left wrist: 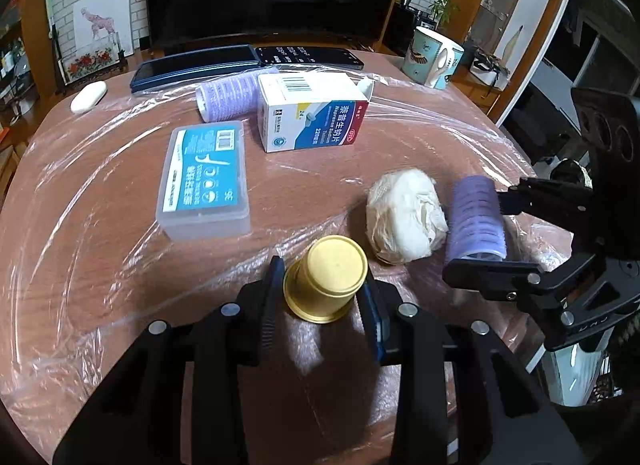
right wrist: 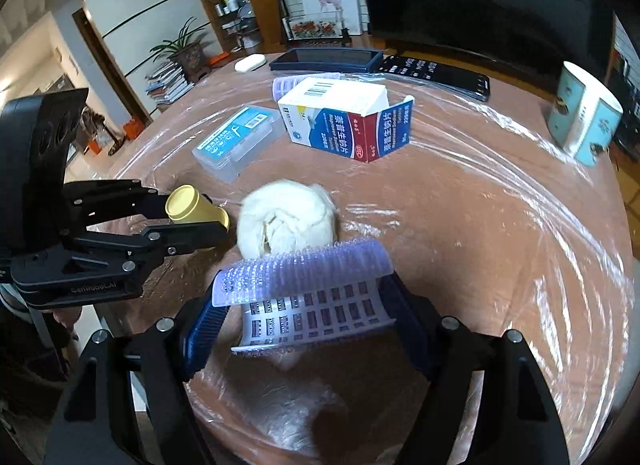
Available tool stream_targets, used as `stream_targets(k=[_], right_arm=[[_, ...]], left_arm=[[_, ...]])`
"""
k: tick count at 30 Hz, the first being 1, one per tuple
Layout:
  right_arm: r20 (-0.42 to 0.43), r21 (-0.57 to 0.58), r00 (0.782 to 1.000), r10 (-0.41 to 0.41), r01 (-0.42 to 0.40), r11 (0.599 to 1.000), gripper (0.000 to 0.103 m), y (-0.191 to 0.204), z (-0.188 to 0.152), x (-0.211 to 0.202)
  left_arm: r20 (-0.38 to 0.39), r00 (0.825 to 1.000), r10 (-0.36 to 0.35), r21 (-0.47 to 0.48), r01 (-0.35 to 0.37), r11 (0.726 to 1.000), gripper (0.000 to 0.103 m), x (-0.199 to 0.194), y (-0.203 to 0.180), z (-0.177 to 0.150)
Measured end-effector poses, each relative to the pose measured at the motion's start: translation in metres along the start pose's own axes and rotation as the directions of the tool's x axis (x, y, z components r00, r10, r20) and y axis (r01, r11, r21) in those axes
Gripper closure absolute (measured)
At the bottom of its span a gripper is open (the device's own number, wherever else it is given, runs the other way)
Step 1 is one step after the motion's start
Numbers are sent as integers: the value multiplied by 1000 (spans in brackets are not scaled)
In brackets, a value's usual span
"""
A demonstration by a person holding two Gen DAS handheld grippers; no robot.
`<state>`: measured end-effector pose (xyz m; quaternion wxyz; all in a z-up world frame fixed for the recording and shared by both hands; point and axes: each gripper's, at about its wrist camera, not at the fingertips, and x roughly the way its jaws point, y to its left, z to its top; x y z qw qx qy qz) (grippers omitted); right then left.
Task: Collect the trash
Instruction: 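Grasp the yellow cup with the left tool while the right tool grasps the purple rack, then carry the yellow cup and purple rack off the table over the wastebasket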
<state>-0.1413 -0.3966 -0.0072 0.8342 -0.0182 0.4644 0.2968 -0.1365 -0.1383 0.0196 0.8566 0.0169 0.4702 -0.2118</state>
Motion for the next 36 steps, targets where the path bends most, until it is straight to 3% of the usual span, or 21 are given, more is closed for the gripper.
stream_targets(k=[11, 36], right_arm=[[90, 71, 996, 5, -12, 997, 28, 4, -3, -30], [81, 184, 993, -91, 75, 980, 28, 48, -37, -37]], left_arm=[[12, 1000, -17, 1, 17, 1000, 65, -11, -1, -7], [40, 999, -35, 32, 34, 999, 65, -52, -1, -43]])
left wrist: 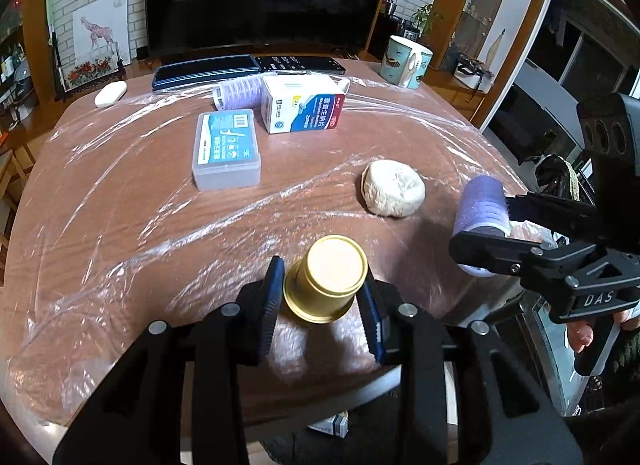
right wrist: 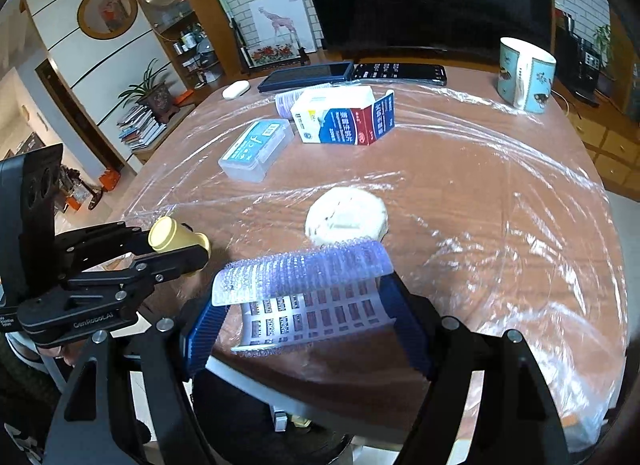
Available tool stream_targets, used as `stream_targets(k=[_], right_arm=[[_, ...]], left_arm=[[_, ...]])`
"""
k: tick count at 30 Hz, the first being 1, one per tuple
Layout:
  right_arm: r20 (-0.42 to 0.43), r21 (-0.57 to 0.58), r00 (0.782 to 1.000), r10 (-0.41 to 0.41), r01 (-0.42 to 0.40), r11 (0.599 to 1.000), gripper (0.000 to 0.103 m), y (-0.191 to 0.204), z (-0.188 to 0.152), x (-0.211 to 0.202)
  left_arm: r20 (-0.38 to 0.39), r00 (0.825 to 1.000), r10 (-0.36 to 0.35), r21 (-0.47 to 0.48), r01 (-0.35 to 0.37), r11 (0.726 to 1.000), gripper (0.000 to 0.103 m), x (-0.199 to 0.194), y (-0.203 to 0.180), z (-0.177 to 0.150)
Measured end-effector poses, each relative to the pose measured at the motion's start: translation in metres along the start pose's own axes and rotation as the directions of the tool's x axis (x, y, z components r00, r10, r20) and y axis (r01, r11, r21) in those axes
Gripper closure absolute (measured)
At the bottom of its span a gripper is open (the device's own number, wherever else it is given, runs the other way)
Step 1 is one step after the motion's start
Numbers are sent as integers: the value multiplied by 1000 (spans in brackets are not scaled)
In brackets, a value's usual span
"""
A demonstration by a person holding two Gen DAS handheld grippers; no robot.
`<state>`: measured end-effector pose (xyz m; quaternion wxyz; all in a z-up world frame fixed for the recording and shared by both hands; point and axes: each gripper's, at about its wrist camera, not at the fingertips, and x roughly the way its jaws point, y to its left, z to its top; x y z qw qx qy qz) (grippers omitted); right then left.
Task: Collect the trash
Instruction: 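Carry the yellow cup and purple rack off the table over the wastebasket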
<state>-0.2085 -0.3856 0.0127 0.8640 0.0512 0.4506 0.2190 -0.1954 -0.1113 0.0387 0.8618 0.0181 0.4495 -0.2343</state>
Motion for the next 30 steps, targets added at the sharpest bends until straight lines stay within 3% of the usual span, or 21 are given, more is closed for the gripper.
stream_targets(k=[17, 30], right_arm=[[43, 48, 998, -51, 49, 998, 28, 46, -28, -19], [43, 54, 998, -46, 44, 998, 28, 55, -44, -29]], left_arm=[[25, 999, -46, 25, 45, 999, 65, -37, 14, -29], [26, 998, -54, 30, 53, 998, 65, -54, 10, -46]])
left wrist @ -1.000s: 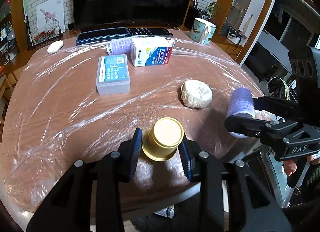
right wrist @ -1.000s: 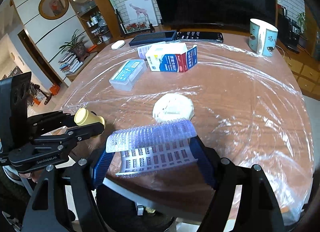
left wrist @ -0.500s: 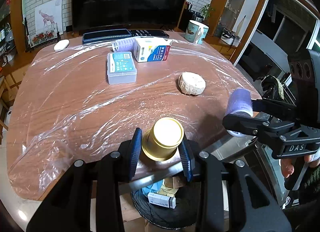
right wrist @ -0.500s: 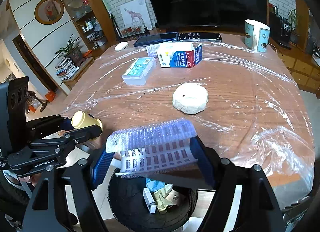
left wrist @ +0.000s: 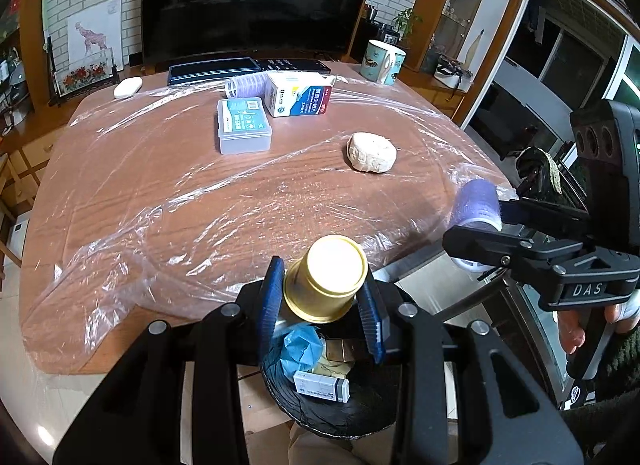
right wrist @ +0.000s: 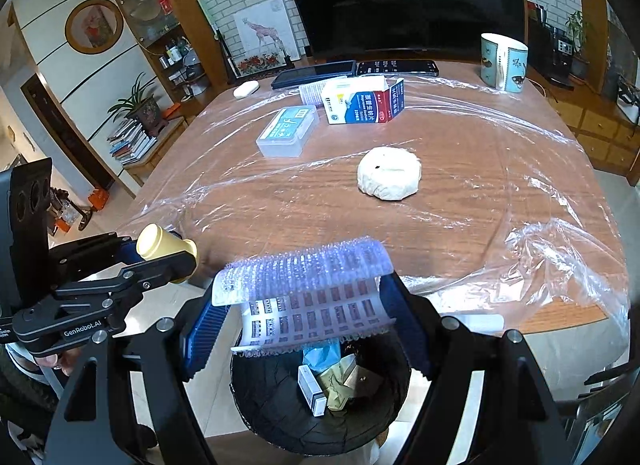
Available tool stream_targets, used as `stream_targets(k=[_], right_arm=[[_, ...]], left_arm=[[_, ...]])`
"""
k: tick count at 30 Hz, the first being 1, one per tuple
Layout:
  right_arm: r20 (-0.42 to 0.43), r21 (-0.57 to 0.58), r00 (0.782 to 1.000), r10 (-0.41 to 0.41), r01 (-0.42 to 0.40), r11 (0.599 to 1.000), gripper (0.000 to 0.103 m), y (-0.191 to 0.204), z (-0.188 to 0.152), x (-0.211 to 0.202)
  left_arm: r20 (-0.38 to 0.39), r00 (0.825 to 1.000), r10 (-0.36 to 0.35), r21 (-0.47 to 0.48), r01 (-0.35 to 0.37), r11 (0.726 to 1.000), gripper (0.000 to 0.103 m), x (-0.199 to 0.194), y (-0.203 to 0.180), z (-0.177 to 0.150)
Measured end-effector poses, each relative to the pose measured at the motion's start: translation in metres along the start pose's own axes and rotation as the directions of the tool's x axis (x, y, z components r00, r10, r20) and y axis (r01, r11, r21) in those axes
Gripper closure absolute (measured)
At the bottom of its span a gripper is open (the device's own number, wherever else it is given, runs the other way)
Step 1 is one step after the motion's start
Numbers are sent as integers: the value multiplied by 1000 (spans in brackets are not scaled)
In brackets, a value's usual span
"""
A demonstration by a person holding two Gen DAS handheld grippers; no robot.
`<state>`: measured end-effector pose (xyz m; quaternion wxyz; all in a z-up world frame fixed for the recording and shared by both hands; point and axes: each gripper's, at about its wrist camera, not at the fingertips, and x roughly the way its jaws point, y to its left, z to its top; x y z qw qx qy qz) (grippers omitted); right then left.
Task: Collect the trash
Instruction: 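Carry the yellow cup and purple rack off the table over the wastebasket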
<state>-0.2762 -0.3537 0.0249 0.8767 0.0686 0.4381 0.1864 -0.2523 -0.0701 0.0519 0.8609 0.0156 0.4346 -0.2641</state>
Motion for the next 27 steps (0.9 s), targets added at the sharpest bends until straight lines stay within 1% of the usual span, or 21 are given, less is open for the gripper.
stream_targets(k=[6, 14, 21, 27], right_arm=[[2, -19, 1000, 25, -25, 999, 28, -1, -6, -10], [-16, -55, 998, 55, -56, 997, 28, 1, -24, -21], [-38, -95, 998, 56, -59, 994, 28, 9, -43, -23], [-55, -99, 997, 55, -60, 993, 28, 8, -56, -23]], left_arm=[[14, 1000, 14, -17, -13, 1000, 65, -5, -9, -4], [22, 999, 38, -36, -37, 999, 65, -12, -20, -14], [18, 998, 57, -40, -57, 998, 65, -16, -27, -24], [10, 998, 65, -44, -65, 997, 65, -17, -31, -34]])
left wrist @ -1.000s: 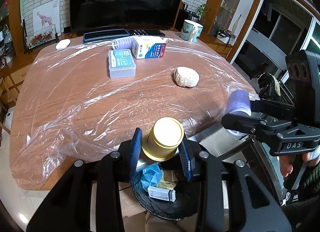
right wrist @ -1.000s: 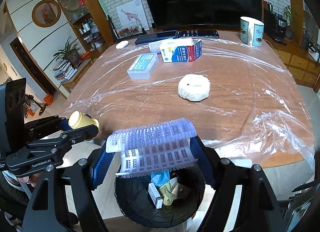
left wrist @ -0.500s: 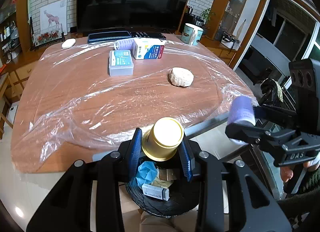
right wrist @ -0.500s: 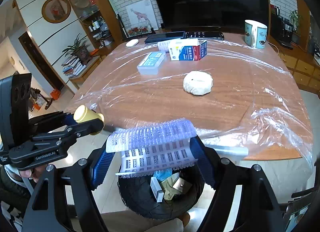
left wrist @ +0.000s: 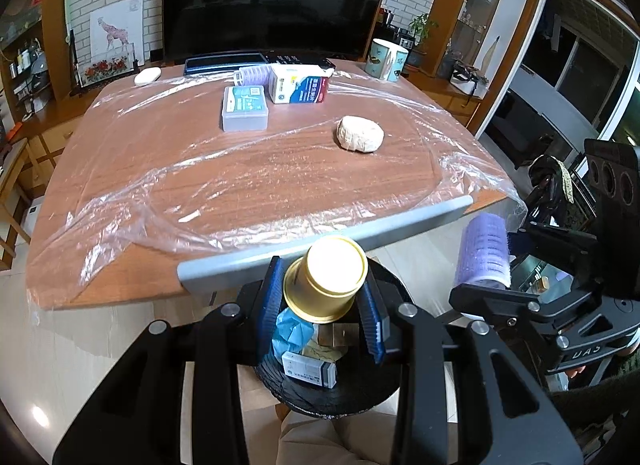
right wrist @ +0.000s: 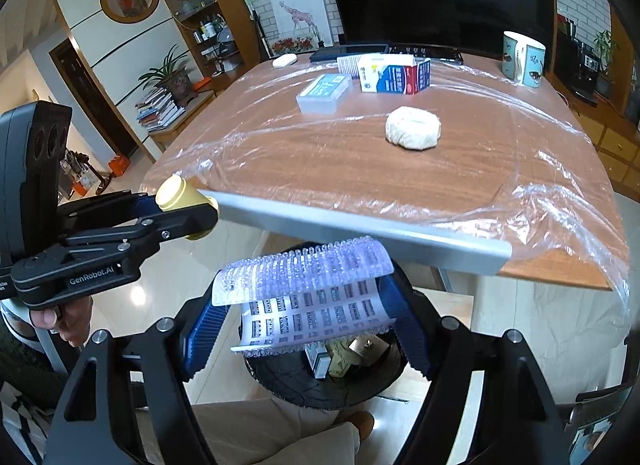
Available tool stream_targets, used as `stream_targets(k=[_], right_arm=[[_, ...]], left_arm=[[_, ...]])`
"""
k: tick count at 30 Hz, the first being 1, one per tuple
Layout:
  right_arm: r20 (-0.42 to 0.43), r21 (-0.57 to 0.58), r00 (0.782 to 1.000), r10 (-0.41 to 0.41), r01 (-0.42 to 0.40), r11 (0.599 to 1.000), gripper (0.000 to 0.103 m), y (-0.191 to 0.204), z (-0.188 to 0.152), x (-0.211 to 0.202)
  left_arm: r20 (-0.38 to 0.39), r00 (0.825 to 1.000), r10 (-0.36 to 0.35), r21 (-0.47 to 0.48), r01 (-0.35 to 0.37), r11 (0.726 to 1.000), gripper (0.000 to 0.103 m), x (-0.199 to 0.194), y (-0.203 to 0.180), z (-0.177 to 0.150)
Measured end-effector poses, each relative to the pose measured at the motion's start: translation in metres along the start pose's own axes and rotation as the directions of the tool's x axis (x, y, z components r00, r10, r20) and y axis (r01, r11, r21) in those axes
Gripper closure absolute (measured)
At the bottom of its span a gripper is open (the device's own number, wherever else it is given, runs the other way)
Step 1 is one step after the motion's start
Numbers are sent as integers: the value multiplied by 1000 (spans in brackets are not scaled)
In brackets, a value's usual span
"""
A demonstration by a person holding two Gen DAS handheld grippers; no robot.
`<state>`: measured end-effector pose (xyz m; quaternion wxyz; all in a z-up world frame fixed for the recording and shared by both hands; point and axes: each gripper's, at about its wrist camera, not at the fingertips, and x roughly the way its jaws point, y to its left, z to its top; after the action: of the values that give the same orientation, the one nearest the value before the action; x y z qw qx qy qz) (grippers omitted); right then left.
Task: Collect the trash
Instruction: 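Carry the yellow cup and purple rack off the table over the wastebasket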
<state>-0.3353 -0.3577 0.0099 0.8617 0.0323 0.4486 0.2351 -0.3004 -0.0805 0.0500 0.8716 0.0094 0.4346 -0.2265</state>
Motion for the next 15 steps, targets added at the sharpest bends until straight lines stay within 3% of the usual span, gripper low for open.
stream_targets(k=[15], right_arm=[[-47, 8, 999, -2, 2, 1000, 28, -5, -23, 10]], left_arm=[[-50, 999, 10, 1, -10, 1000, 65, 7, -8, -28]])
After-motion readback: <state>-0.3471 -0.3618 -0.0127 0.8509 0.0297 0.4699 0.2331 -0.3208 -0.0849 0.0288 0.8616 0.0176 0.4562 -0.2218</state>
